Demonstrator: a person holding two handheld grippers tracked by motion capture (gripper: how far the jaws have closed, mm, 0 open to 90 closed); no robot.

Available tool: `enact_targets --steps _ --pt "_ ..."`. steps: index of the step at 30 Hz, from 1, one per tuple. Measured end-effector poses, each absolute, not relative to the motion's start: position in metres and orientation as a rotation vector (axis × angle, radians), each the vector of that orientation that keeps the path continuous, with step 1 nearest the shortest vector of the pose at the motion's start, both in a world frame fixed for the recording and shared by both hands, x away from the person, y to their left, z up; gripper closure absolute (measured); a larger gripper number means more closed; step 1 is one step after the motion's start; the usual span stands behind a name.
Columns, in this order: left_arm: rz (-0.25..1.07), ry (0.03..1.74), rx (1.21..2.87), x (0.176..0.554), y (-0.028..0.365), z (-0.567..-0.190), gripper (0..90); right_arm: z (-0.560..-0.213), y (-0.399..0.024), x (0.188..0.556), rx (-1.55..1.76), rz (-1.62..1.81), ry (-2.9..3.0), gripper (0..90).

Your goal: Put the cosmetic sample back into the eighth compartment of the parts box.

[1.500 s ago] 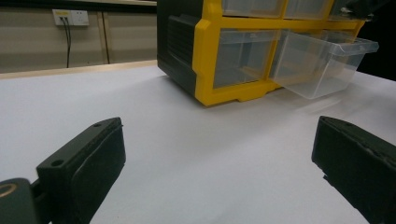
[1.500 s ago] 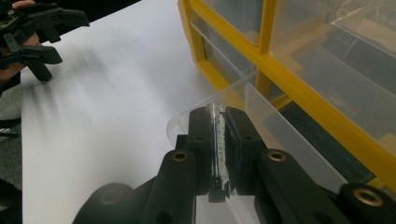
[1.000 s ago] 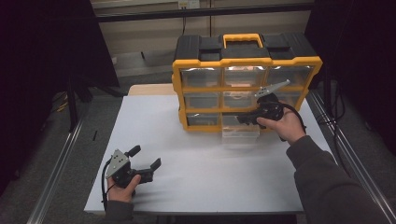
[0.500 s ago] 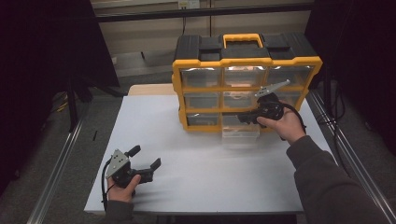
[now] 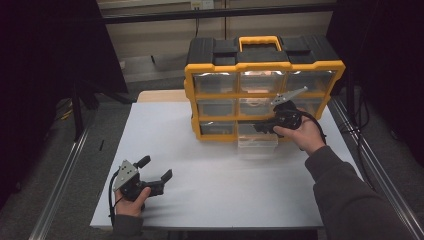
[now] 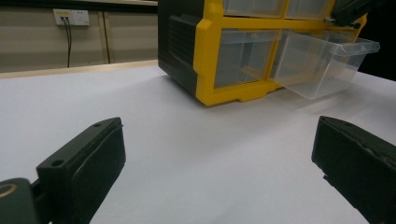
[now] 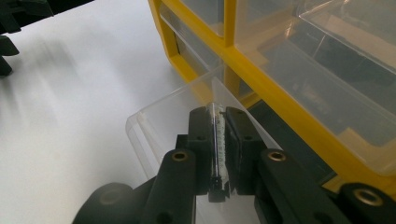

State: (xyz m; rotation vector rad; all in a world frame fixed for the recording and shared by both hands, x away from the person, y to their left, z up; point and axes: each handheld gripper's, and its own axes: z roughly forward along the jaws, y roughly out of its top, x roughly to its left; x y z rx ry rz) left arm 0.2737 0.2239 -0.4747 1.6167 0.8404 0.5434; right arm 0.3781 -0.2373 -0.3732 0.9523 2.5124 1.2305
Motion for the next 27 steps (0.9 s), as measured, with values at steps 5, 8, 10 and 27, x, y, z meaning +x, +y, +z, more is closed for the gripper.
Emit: enact_targets --steps 5,8,10,27 --pt "0.544 0.838 1.622 0.274 0.224 -0.475 2.8 -0.375 -0.236 0.379 0.949 1.218 2.514 81.4" --pt "0.543 0.839 1.618 0.274 0.224 -0.475 2.9 -0.377 -0.236 0.379 0.951 1.217 2.516 81.4" --pt "0.543 0.841 1.618 0.274 0.224 -0.475 2.8 -0.378 -0.236 0.378 0.953 1.209 2.519 81.4" --pt "0.545 0.839 1.620 0.274 0.224 -0.475 2.9 -0.387 -0.232 0.378 0.935 1.182 2.538 81.4"
